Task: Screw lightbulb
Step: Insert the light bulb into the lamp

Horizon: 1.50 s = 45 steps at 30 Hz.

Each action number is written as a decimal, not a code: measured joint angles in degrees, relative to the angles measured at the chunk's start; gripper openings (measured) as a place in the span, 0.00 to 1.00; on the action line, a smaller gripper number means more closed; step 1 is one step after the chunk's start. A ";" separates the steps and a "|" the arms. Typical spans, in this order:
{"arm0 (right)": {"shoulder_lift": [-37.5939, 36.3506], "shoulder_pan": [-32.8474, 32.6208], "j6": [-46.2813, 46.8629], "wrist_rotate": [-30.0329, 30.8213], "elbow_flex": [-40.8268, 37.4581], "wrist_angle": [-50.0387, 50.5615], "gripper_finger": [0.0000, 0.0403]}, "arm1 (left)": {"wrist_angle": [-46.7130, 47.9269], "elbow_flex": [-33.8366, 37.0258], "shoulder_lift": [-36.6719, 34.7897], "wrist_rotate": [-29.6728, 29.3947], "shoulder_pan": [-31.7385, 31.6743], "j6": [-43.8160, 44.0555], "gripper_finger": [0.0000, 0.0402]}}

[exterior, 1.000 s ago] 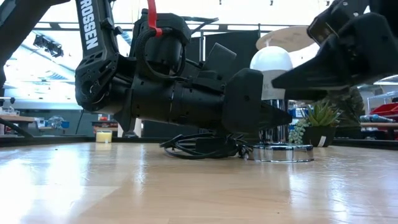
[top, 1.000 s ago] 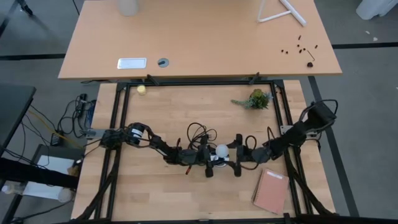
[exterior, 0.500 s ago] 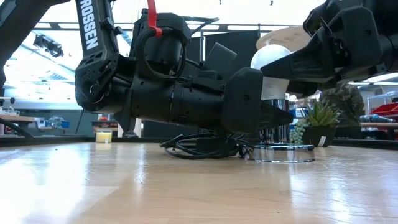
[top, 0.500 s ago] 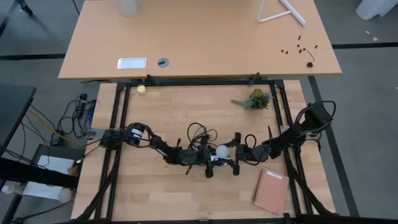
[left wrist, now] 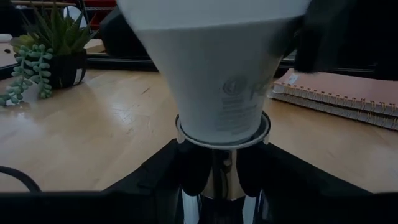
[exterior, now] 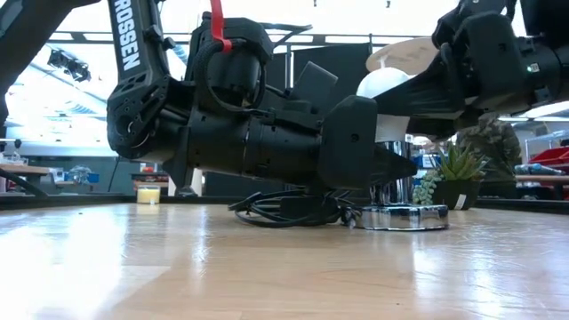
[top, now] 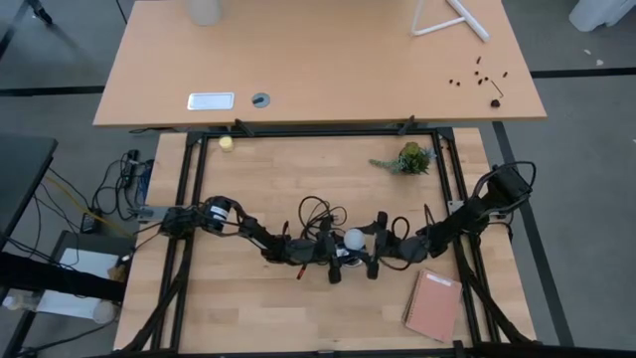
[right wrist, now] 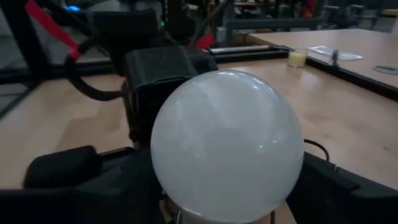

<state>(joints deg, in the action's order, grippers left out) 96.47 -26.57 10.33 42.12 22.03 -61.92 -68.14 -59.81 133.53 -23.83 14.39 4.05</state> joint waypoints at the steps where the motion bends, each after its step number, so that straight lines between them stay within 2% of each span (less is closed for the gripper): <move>1: 0.00 0.00 -0.04 0.68 1.11 1.98 0.72 | -0.02 0.00 0.00 -0.16 0.02 -0.02 0.49; 7: 0.00 0.20 0.01 5.25 8.87 16.69 0.72 | 0.05 0.02 0.00 -0.47 -0.02 -0.66 0.49; 19: 0.00 -0.97 1.76 5.45 10.68 18.25 0.72 | 0.16 0.00 0.00 -0.26 0.00 -0.83 0.49; 26: -0.13 -0.81 -4.18 0.99 10.67 20.45 0.74 | 0.15 0.00 0.00 0.13 0.08 -0.76 0.49; 31: -2.18 -0.46 -3.55 -4.62 10.66 25.21 0.83 | 0.18 0.00 0.00 0.66 0.11 -0.63 0.49; 37: -9.58 0.04 1.53 -9.70 13.26 43.25 0.98 | 0.39 0.00 -0.02 1.18 0.09 -0.52 0.49; 41: -13.35 0.42 5.58 -13.51 19.17 62.37 0.97 | 0.37 0.00 -0.02 1.49 0.07 -1.71 0.49; 45: -13.63 1.50 4.87 -17.63 27.24 80.00 0.97 | 0.36 0.00 -0.02 1.52 0.07 -2.12 0.49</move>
<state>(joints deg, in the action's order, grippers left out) 82.84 -25.07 15.20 24.49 49.27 18.08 -67.78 -59.81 133.51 -22.31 14.46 1.93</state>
